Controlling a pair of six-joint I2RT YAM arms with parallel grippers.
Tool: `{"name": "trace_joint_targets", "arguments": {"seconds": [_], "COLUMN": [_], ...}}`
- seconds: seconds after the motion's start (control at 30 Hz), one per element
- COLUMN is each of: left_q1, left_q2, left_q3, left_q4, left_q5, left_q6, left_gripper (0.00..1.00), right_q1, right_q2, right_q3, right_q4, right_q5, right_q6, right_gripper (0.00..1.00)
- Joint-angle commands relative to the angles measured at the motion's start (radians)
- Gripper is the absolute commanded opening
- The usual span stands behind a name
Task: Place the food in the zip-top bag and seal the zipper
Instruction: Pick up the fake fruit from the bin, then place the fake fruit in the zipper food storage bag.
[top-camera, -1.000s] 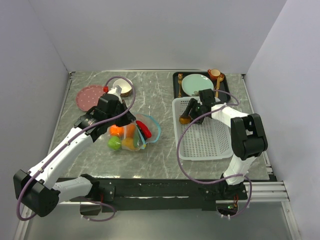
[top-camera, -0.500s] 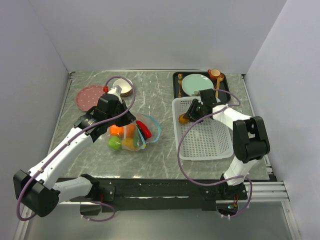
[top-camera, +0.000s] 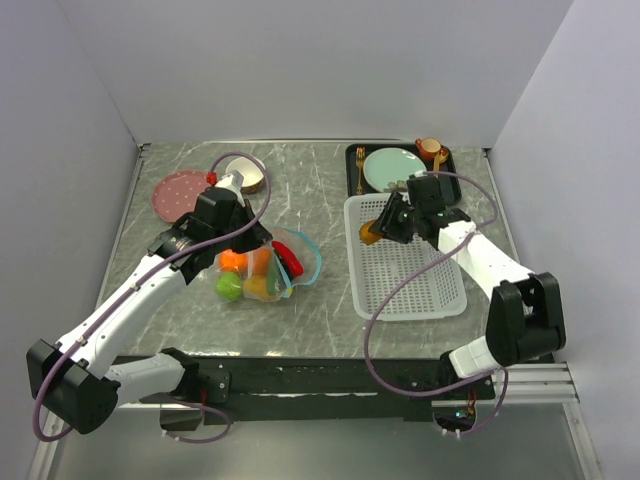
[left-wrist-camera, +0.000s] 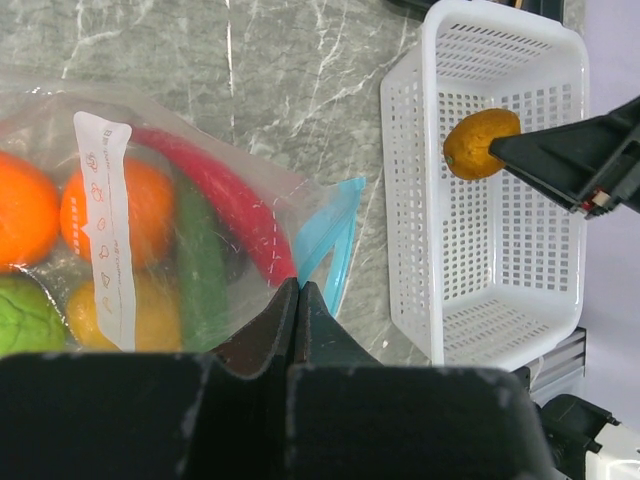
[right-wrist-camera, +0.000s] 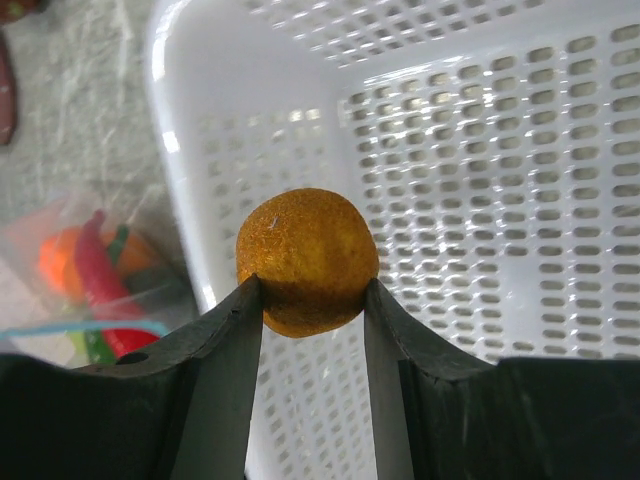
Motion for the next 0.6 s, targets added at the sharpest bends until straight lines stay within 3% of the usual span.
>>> {"name": "trace_joint_targets", "arguments": {"seconds": [0.0,0.3,0.57], "left_q1": [0.000,0.000,0.000], "left_q2": [-0.002,0.008,0.024], "left_q3": [0.015,0.012,0.018], "left_q4": [0.047,0.065,0.079], "left_q5": [0.030,0.039,0.051], "left_q6": [-0.013,-0.019,-0.021], "left_gripper": [0.01,0.01,0.01], "right_q1": [0.052,0.269,0.377], "right_q2": [-0.091,-0.192,-0.137], "right_q3": [0.012,0.006,0.045], "right_q4": [-0.022,0.012,0.037], "right_q5": [-0.027,-0.044,-0.053], "right_q6": [0.003,0.048,0.063], "right_gripper": [0.25,0.29,0.29]}}
